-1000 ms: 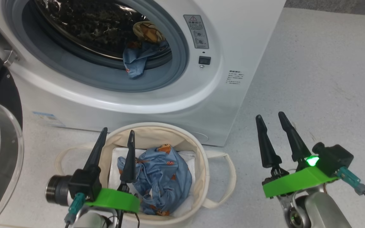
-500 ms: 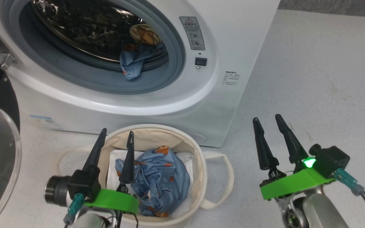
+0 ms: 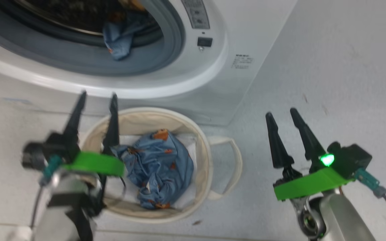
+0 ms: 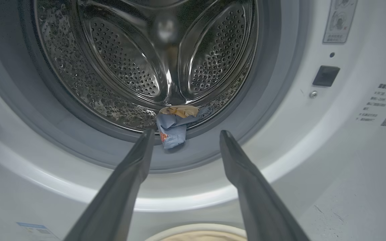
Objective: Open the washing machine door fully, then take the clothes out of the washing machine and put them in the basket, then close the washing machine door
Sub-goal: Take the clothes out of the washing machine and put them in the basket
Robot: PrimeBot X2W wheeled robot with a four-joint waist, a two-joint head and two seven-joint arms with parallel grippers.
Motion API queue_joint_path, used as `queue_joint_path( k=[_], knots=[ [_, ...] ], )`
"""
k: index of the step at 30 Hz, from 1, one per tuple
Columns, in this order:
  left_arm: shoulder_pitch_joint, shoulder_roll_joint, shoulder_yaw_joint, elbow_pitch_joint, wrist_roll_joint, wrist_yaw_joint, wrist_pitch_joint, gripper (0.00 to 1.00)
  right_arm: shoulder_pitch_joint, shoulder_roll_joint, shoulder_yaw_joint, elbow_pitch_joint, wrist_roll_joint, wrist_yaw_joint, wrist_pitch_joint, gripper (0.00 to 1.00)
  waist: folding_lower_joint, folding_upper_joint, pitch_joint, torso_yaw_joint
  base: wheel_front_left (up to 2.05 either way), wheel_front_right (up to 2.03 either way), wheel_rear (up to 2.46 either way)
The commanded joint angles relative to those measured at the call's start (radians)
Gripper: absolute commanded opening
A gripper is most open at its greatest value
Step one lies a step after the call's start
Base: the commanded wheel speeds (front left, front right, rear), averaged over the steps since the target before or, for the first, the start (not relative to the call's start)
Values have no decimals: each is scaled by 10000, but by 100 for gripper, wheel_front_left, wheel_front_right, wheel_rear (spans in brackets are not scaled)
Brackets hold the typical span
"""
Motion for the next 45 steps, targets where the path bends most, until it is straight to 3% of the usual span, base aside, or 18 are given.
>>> queue_joint_path(
  k=[1, 8, 17, 33, 44, 45],
  knots=[
    [-327, 358, 387, -170, 4, -46, -47, 100, -256, 38, 250, -383, -6, 4, -124, 100, 0, 0, 574, -229, 0, 0, 0],
    [-2748, 918, 762, 1532, -621, -694, 47, 100, -843, 38, 346, -584, 101, 4, -124, 100, 0, 0, 1648, -606, 0, 0, 0],
    [-5624, 1429, 997, 3886, -1492, -955, 1127, 100, -1266, 38, 420, -658, 265, 4, -124, 100, 0, 0, 2242, -932, 0, 0, 0],
    [-8197, 1396, 459, 7271, -1726, -914, 2100, 100, -1565, 38, 613, -709, 437, 4, -124, 100, 0, 0, 2580, -1311, 0, 0, 0],
    [-8987, 1157, 176, 8222, -1931, -1035, 1967, 100, -1649, 38, 641, -743, 567, 4, -124, 100, 0, 0, 2771, -1557, 0, 0, 0],
    [-9029, 1138, 134, 8264, -1951, -1047, 1903, 95, -1655, 38, 641, -746, 576, 4, -124, 100, 0, 0, 2783, -1567, 0, 0, 0]
  ],
)
